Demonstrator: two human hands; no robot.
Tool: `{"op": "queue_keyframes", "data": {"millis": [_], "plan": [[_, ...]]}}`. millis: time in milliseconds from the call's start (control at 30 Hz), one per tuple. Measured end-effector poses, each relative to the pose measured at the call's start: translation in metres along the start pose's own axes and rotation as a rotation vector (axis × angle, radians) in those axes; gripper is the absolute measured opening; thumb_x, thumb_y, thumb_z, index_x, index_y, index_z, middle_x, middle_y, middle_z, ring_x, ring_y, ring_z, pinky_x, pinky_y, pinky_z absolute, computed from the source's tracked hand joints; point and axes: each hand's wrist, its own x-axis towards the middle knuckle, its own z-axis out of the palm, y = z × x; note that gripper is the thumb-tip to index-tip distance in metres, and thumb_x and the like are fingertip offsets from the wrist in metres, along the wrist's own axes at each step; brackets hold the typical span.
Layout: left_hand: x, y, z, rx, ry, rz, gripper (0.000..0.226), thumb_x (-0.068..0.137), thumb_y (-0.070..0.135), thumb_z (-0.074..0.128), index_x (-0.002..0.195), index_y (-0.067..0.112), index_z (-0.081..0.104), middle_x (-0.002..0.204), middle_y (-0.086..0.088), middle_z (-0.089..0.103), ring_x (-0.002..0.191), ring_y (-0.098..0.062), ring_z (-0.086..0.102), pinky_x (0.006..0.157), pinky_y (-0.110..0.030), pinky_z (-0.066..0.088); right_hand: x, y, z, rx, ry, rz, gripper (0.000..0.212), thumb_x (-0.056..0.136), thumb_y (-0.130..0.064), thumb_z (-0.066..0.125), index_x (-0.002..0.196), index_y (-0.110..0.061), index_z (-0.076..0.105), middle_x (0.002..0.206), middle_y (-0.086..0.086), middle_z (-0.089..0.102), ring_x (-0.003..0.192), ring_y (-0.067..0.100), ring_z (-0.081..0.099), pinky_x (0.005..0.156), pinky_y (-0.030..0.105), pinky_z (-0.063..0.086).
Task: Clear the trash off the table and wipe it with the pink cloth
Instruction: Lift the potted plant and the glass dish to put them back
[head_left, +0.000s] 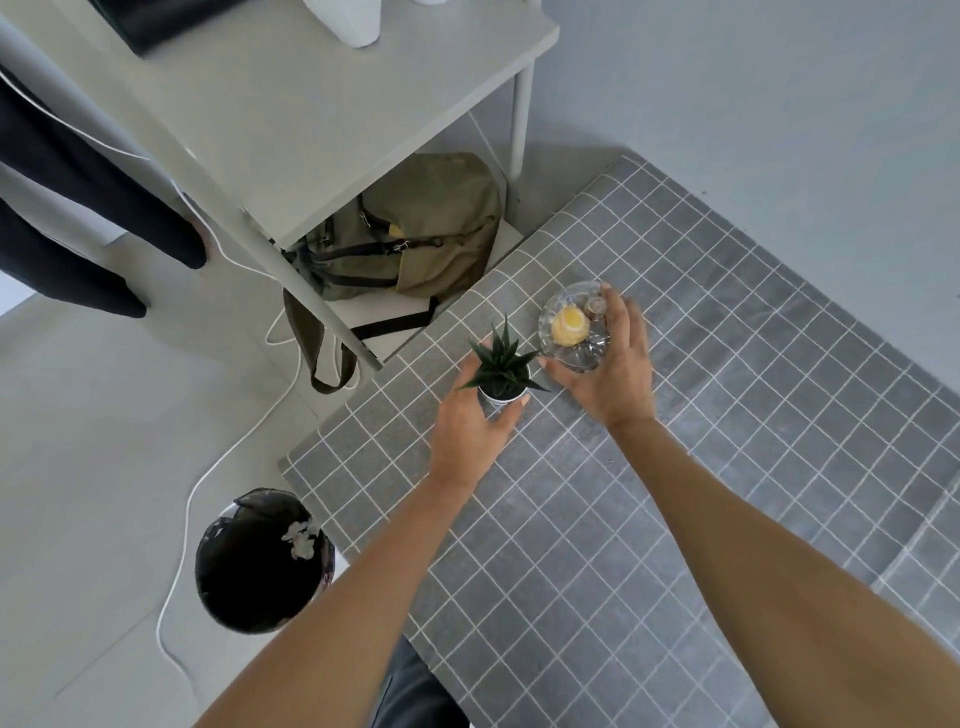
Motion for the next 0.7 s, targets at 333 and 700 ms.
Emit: {"op": "queue_keyframes", "data": {"millis": [333,700], "plan": [[-0.001,0.014,-0.011,0.046,-0.003,-0.054,0.040,0.080,0.023,0.076,0.115,0.008,0.063,0.124,-0.007,0.064,0.109,-0.014,0.062,0.095,-0.014,0.046,-0.003,-0.002,-0.004,0.057,0.080,0.017,0.095,0.064,-0.045,0.083,0.138,-0.014,0.034,0.132,0.016,0.044,0.121,0.030,0.044,0.097,0.046,0.047],[-0.014,0.049,-0.016,0.029,-0.052,-0.035,0.070,0.078,0.023,0.077,0.139,0.006,0.047,0.130,-0.006,0.061,0.117,-0.019,0.057,0.092,-0.007,0.036,-0.071,0.025,-0.048,0.085,0.272,0.221,0.099,0.062,-0.034,0.088,0.142,-0.008,0.036,0.129,0.021,0.047,0.120,0.036,0.045,0.102,0.052,0.041]]}}
